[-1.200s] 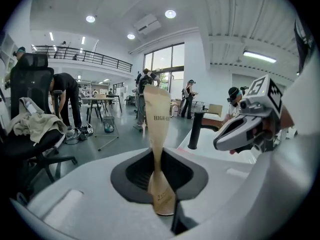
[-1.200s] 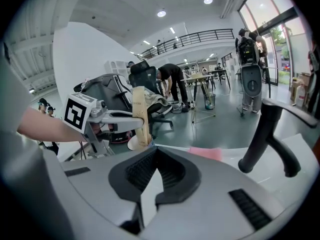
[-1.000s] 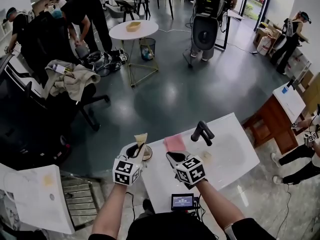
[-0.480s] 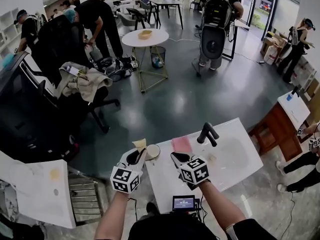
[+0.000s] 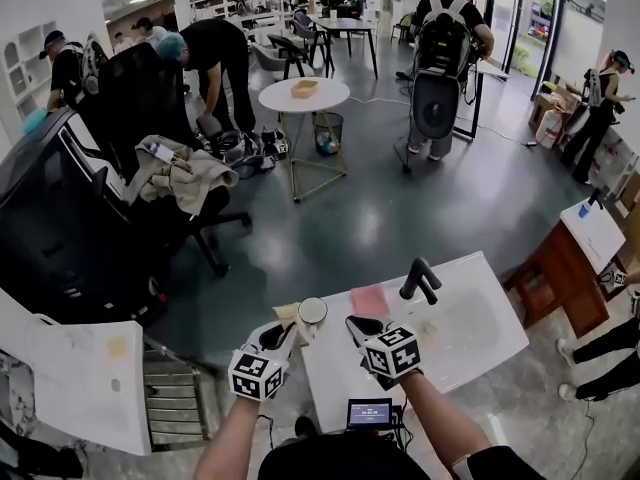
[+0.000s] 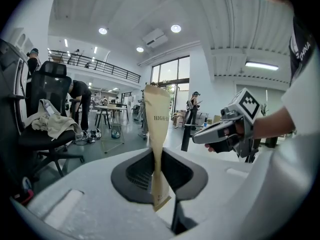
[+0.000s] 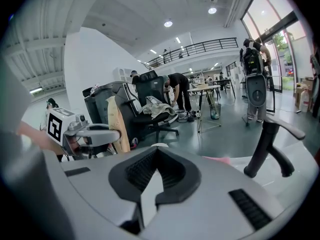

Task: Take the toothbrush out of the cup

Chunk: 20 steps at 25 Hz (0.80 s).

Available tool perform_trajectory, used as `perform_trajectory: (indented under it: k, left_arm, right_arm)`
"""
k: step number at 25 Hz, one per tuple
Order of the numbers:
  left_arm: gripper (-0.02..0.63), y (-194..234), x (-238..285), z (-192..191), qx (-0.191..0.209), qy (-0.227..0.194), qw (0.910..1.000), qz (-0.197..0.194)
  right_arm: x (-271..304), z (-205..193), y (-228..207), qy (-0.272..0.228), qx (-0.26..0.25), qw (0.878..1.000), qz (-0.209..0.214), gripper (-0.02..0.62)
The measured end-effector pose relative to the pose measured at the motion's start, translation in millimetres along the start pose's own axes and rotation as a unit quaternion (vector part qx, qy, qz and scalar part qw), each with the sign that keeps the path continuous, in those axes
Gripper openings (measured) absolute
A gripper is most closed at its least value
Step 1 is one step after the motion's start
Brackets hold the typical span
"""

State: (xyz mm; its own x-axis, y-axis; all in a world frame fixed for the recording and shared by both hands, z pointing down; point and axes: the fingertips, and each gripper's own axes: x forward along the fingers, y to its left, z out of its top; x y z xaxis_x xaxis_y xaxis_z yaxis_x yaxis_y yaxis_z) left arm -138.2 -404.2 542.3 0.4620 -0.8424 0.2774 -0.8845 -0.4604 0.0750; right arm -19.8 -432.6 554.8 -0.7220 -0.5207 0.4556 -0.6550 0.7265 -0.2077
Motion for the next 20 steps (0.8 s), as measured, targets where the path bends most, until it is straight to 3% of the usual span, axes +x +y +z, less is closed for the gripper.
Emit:
perform_trajectory:
  k: [10, 20]
  left_arm:
    - [0.046, -24.5, -0.8, -23.6, -0.02, 0.018, 0.9996, 0.009]
    - [0.046, -61.0, -12.6, -51.2, -0.041, 0.035, 0.9984, 0.016]
  right_arm:
    - [-16.9, -22.1, -13.1, 0.008, 0.01, 1.0, 0.007, 0.009]
    - [-37.4, -70.5, -20.8, 0.026, 0.039, 0.999, 0.013, 0.008]
